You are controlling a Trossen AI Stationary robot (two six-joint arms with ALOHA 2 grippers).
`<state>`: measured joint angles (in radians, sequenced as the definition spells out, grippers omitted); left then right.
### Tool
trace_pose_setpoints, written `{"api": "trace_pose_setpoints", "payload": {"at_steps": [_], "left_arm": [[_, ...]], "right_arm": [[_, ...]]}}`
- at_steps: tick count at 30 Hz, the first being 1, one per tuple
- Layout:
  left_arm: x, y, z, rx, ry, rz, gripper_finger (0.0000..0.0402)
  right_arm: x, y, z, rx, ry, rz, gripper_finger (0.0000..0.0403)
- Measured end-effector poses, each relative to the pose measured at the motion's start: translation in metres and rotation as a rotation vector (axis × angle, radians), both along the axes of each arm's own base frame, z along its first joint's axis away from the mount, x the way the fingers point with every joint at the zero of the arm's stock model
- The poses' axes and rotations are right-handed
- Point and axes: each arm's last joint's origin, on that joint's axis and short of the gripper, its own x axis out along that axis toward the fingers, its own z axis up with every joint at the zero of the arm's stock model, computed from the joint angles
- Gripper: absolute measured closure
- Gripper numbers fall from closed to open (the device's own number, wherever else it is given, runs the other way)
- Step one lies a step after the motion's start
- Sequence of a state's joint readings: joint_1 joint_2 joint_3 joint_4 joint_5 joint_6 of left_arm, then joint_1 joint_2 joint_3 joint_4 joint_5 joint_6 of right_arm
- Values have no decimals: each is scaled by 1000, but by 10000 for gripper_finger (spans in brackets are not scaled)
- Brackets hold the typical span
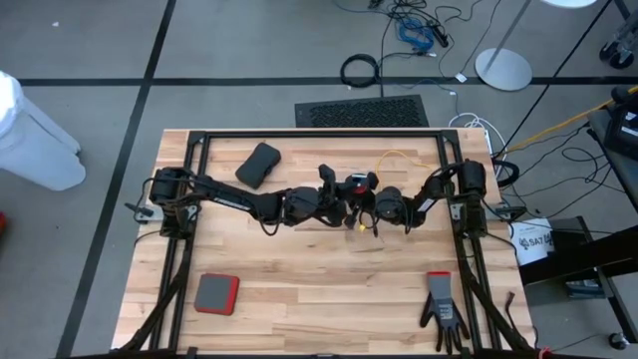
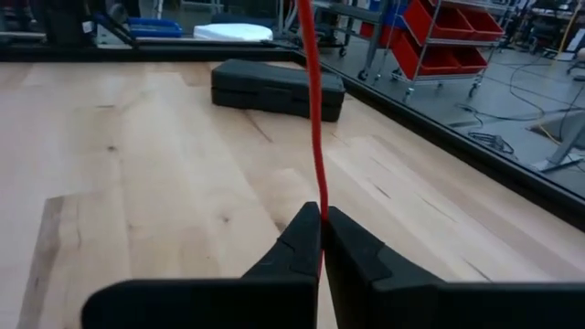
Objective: Coil cords
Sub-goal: Coil the red wire onto the black spool
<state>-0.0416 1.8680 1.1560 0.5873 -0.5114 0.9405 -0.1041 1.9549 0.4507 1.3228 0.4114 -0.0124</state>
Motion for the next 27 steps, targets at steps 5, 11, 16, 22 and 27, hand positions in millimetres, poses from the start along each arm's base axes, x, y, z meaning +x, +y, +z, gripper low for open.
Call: {"api": "trace_pose_setpoints", "payload": {"at_steps": [5,11,16,22,27], "left_arm": [[-2,-7,1,-17,28,-16,401],[-11,-12,13,-58,51,-44,401],[-23,-15,36,-118,8,-95,401],[-42,-17,63,-189,0,-164,401],[-60,-15,73,-157,96,-160,401]], "right_arm": [[-3,0,-1,-9,3,-15,402],[-12,-2,4,-24,-68,-49,403],[-13,-2,17,-47,-149,-47,403],[-14,5,45,-101,-230,-23,403],[-18,15,69,-118,-228,12,403]]}}
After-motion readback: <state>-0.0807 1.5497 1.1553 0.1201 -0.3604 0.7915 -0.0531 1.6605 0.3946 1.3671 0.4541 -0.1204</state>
